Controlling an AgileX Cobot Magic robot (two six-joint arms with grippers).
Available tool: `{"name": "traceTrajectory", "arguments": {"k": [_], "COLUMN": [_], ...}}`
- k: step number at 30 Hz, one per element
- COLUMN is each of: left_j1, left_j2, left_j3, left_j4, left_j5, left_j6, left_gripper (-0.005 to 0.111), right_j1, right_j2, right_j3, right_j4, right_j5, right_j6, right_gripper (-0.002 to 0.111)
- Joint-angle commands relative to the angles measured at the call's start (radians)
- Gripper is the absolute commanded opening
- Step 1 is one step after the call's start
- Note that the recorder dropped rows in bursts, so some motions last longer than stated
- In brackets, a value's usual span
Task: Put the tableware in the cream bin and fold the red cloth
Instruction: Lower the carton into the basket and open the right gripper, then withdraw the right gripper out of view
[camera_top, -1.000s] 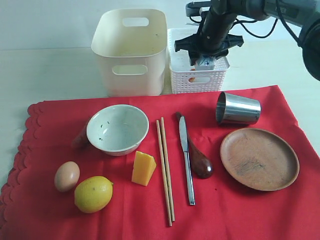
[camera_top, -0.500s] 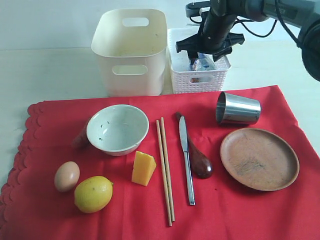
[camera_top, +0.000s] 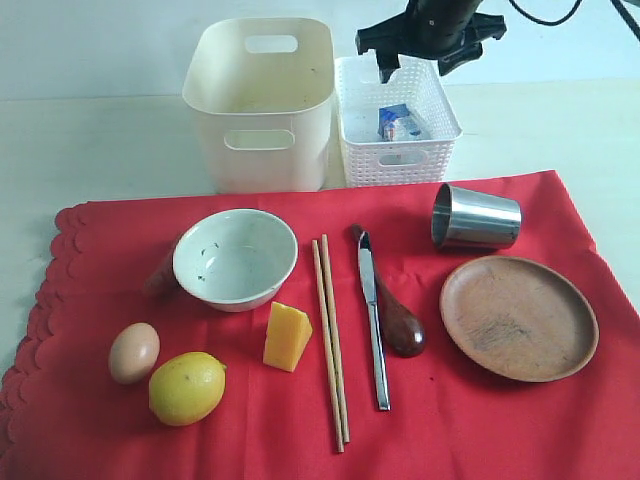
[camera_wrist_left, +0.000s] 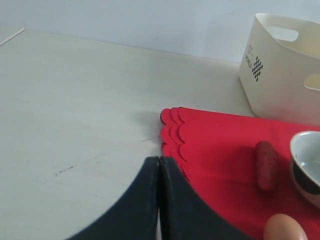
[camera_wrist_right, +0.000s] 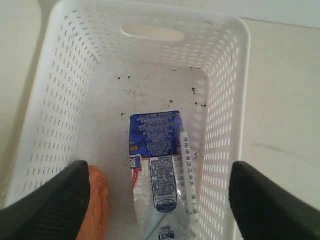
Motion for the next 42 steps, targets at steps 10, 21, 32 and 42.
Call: {"name": "traceTrajectory", "arguments": {"k": [10, 21, 32, 42], "left_j1": [-0.004, -0.004, -0.004, -0.004], "left_j2": [-0.006, -0.006, -0.006, -0.006], "left_j3": [0.000, 0.000, 0.000, 0.000], "left_j4": [0.001, 0.001, 0.001, 0.001], "left_j5": [-0.006, -0.006, -0.006, -0.006], "left_j6": [-0.002, -0.002, -0.002, -0.002], "left_gripper": [0.000, 0.000, 0.000, 0.000], "right_j1": [-0.003, 0.003, 0.048, 0.073], "right_j2": [-0.061, -0.105, -0.183, -0.254], "right_j3": [-0.011, -0.011, -0.011, -0.009], "right_j4": [0.129, 0.178, 0.174, 0.174], "right_j5": [0.147, 0.172, 0.185, 0.185], "right_j6": [-0.007, -0.013, -0.054, -0.054], "right_gripper": [0.066, 0.062, 0.060, 0.058]}}
